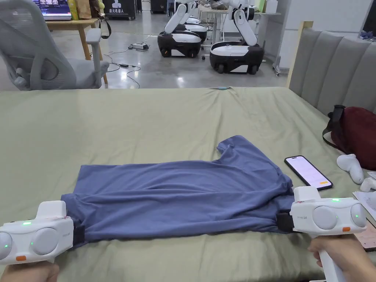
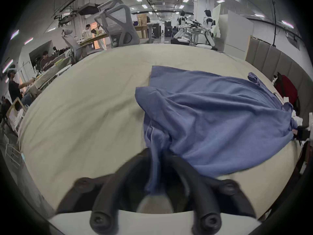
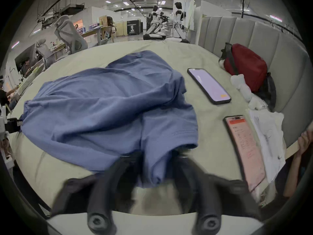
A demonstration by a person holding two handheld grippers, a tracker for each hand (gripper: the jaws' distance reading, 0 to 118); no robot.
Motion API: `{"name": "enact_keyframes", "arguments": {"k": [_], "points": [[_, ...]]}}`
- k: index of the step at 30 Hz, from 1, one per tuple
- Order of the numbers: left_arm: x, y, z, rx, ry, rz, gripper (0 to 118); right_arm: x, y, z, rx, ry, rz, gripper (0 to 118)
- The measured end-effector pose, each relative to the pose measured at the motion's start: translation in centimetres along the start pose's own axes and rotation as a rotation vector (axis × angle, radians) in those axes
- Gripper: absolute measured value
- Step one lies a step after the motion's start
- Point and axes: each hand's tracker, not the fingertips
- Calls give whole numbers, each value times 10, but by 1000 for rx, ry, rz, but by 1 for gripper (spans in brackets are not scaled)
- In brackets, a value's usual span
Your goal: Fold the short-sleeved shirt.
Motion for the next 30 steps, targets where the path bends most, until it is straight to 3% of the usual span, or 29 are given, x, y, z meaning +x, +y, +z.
{"name": "enact_keyframes", "arguments": {"k": [1, 2, 4, 6, 7, 9, 10, 15, 23, 24, 25, 26, 27, 28, 30], "points": [[-2, 2, 4, 24, 23, 3, 77, 0, 0, 7, 13, -7, -6, 97], [-5, 4, 11, 66, 14, 33, 118, 2, 0, 17, 53, 19, -19, 118], [-9, 7, 27, 193, -69, 65, 106, 6, 2, 36, 151, 65, -41, 113], [-8, 13, 36, 155, -79, 69, 106, 4, 5, 47, 175, 44, -44, 111], [-3, 17, 40, 149, -68, 64, 93, 2, 6, 55, 175, 37, -38, 100], [4, 18, 47, 198, -48, -15, 8, -2, 6, 62, 243, 33, -11, 24], [7, 17, 50, 221, -32, -33, 1, -4, 6, 63, 252, 19, -8, 1], [8, 24, 49, 214, -87, 39, 0, -9, 6, 59, 224, 63, -36, 0], [5, 94, 6, 182, -52, 35, 0, -23, 13, 48, 208, 85, -2, 0], [3, 100, -5, 171, -59, 52, 12, -24, 13, 45, 204, 87, 0, 0], [1, 108, -19, 150, -57, 61, 35, -27, 18, 45, 180, 84, 7, 0], [1, 115, -28, 124, -56, 76, 76, -29, 26, 48, 153, 75, 14, 0], [0, 122, -42, 78, -49, 60, 98, -30, 29, 52, 207, 95, 29, 0], [0, 127, -56, 45, -41, 55, 110, -30, 33, 55, 270, 127, 25, 0], [1, 140, -76, 44, -39, 41, 98, -33, 46, 54, 232, 125, 13, 0]]}}
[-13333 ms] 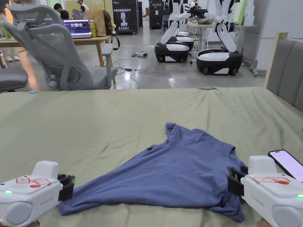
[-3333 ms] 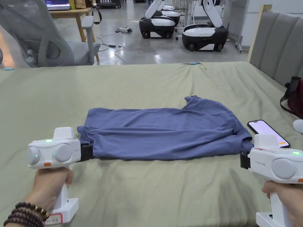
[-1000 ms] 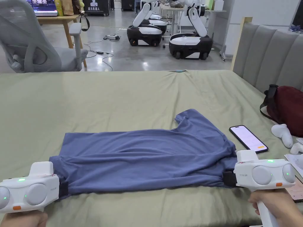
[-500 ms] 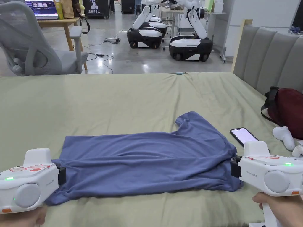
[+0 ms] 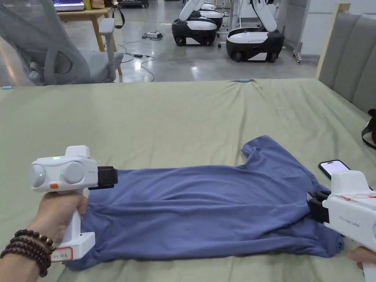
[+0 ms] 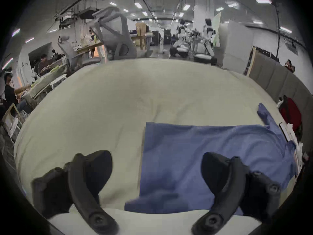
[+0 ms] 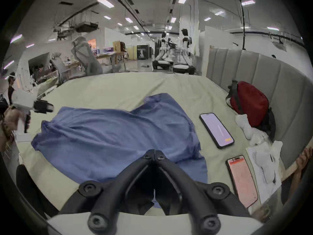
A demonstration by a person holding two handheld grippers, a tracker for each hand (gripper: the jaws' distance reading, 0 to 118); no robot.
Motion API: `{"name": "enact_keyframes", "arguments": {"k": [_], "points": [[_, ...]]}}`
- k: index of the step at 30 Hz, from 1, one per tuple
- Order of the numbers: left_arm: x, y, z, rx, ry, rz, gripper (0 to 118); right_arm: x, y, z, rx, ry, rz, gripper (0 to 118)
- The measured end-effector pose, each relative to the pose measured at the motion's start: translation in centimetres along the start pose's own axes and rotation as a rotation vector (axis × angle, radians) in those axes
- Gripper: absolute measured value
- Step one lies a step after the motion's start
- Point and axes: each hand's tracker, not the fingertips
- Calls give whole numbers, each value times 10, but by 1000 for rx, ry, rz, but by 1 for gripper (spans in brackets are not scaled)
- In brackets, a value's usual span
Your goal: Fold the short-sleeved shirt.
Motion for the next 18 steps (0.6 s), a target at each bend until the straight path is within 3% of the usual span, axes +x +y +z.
{"name": "enact_keyframes", "arguments": {"k": [2, 9, 12, 13, 14, 15, 18], "points": [[-1, 9, -22, -6, 35, 19, 92, -2, 2, -3, 4, -8, 20, 0], [1, 19, -74, -112, 50, 44, 89, -7, 5, -19, -17, -3, 34, 0], [4, 12, -80, -117, 57, 18, 71, -6, 7, -24, -24, -10, 32, 0], [6, 11, -76, -99, 69, 28, 56, -5, 6, -25, -25, -12, 30, 0], [8, 12, -71, -90, 75, 26, 20, -5, 6, -26, -27, -12, 28, 0], [10, 12, -65, -63, 64, 17, 1, -5, 6, -28, -33, -11, 26, 0], [15, 15, -54, -44, 57, 9, 1, -4, 4, -33, -50, -17, 32, 0]]}}
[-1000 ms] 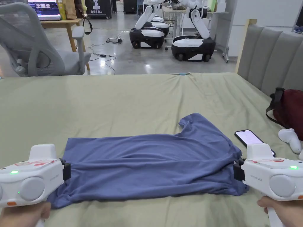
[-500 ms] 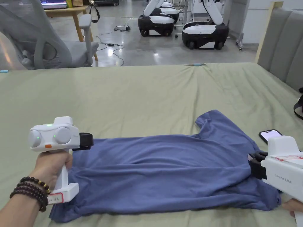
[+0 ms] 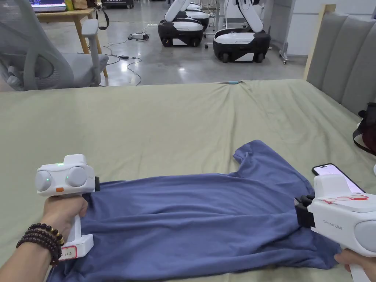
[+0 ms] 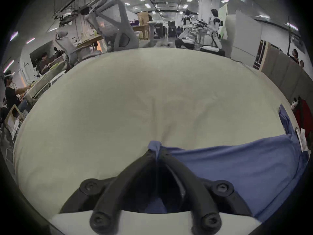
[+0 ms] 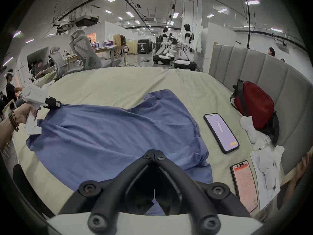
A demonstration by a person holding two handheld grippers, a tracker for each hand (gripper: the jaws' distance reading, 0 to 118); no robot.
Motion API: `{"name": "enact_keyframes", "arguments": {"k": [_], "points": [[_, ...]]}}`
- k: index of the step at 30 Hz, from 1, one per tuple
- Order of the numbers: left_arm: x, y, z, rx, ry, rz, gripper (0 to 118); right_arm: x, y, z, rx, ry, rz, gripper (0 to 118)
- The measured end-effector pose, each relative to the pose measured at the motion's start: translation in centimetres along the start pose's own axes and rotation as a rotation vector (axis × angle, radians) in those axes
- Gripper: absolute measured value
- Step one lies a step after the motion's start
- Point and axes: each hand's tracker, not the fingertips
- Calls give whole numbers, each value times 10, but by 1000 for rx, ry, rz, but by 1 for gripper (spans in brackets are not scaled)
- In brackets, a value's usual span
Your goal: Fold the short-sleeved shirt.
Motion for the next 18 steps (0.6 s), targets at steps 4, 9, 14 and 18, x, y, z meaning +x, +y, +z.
{"name": "enact_keyframes", "arguments": {"k": [4, 9, 14, 18], "points": [[1, 2, 20, 28, -40, 10, 1, 18, 7, -9, -5, 6, -39, 0], [4, 0, 43, 69, -49, -15, 1, 60, 46, -62, -45, -14, -123, 78], [4, -7, 44, 72, -61, 0, 1, 91, 73, -129, -147, -50, -175, 93], [3, -9, 40, 63, -54, -5, 1, 81, 81, -133, -249, -42, -181, 94]]}}
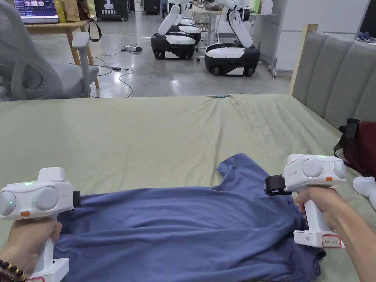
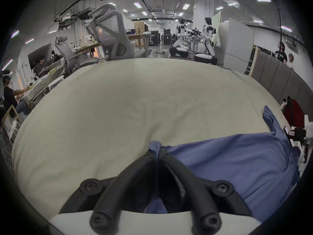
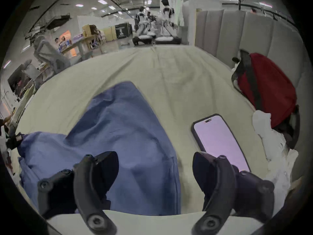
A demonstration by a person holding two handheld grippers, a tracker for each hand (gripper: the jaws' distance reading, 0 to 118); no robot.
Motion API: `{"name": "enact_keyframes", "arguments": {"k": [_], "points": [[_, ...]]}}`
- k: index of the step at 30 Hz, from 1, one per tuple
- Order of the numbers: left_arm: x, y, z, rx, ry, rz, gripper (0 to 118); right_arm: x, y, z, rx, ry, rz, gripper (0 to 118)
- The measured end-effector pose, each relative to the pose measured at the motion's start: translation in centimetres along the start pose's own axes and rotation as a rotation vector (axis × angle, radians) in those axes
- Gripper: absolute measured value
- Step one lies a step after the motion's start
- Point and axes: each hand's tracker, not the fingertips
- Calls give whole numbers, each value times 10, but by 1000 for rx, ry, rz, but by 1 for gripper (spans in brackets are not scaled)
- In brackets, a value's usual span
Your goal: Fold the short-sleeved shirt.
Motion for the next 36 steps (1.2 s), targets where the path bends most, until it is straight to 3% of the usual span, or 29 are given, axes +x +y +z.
{"name": "enact_keyframes", "arguments": {"k": [3, 4, 6, 9, 12, 13, 14, 16, 19, 26, 32, 36], "points": [[-1, 1, -3, -3, 6, -5, 1, 3, 12, -31, 21, -32, 1, 91], [-1, 1, -4, -4, 7, -5, 1, 2, 13, -34, 35, -58, -13, 84], [-1, 1, -5, -5, 7, -11, 1, 18, 30, -78, -5, -62, -28, 50], [-1, 1, -9, -6, 10, -13, 1, 7, 24, -77, 11, -104, 17, 48], [-1, -1, -11, -6, 10, -13, 1, 0, 20, -74, 3, -114, 22, 29], [0, -1, -11, -7, 12, -12, 1, -4, 20, -68, -8, -106, 42, 29], [0, -1, -11, -8, 12, -10, 1, -7, 18, -67, -16, -94, 58, 0], [-1, -3, -10, -6, 12, -2, 1, -13, 14, -64, 2, -124, 75, 1], [-1, -6, -1, 9, 33, 12, 1, -17, 11, -45, 81, -151, 34, 1], [-4, -14, 53, 92, 35, 16, 1, -31, -17, 43, 223, -120, 60, 1], [-27, -62, 131, 158, 8, 11, 1, -14, -89, 143, 336, -59, 66, 1], [-41, -106, 151, 126, 7, 22, 1, -7, -147, 176, 319, -43, 105, 1]]}}
